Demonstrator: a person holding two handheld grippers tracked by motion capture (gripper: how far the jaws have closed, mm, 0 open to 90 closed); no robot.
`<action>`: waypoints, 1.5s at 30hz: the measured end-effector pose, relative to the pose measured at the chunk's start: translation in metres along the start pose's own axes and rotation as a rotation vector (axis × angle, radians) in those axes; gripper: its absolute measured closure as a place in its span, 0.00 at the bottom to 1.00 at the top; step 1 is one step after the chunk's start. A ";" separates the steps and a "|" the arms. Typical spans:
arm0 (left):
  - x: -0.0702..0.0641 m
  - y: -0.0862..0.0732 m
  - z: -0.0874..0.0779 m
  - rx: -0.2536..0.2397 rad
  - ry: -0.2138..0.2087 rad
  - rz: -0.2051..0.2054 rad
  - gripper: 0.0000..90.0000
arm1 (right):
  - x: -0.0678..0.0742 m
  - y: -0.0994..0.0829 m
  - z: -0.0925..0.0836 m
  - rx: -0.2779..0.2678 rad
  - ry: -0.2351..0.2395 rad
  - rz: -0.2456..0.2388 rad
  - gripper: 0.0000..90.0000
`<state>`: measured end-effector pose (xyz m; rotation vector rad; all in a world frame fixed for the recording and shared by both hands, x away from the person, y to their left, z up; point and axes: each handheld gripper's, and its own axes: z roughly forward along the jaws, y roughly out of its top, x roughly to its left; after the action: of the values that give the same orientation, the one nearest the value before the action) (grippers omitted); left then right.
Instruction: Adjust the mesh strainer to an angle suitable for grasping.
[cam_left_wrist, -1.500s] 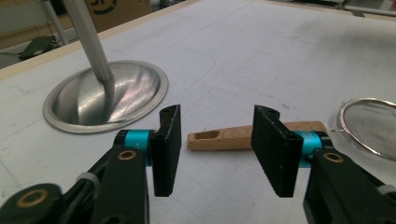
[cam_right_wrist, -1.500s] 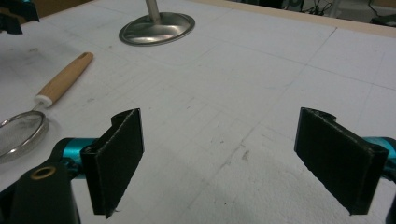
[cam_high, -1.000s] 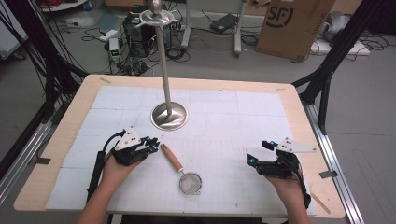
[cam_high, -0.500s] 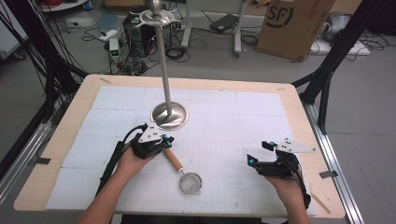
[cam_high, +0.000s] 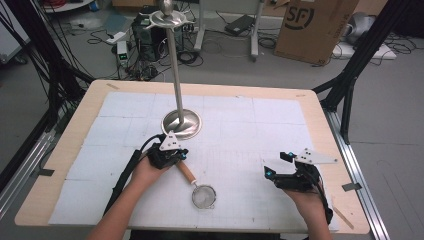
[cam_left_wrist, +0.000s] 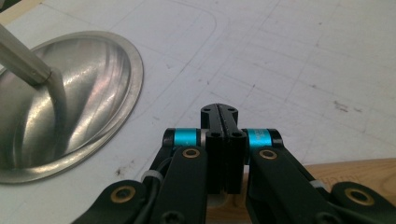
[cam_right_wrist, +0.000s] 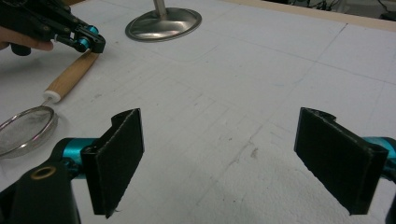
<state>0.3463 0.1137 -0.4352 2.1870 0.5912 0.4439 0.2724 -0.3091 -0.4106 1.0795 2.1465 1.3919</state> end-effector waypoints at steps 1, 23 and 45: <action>0.001 -0.001 0.000 0.005 -0.006 -0.001 1.00 | 0.000 0.000 0.000 0.000 0.001 0.001 0.16; -0.001 -0.024 -0.021 0.063 -0.017 -0.016 1.00 | 0.002 0.000 0.000 0.007 0.001 -0.003 0.16; -0.011 -0.050 -0.055 0.048 -0.080 -0.046 1.00 | 0.003 0.000 0.001 0.012 0.000 -0.005 0.16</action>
<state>0.2970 0.1697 -0.4423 2.2208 0.6123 0.3198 0.2710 -0.3064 -0.4109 1.0780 2.1591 1.3788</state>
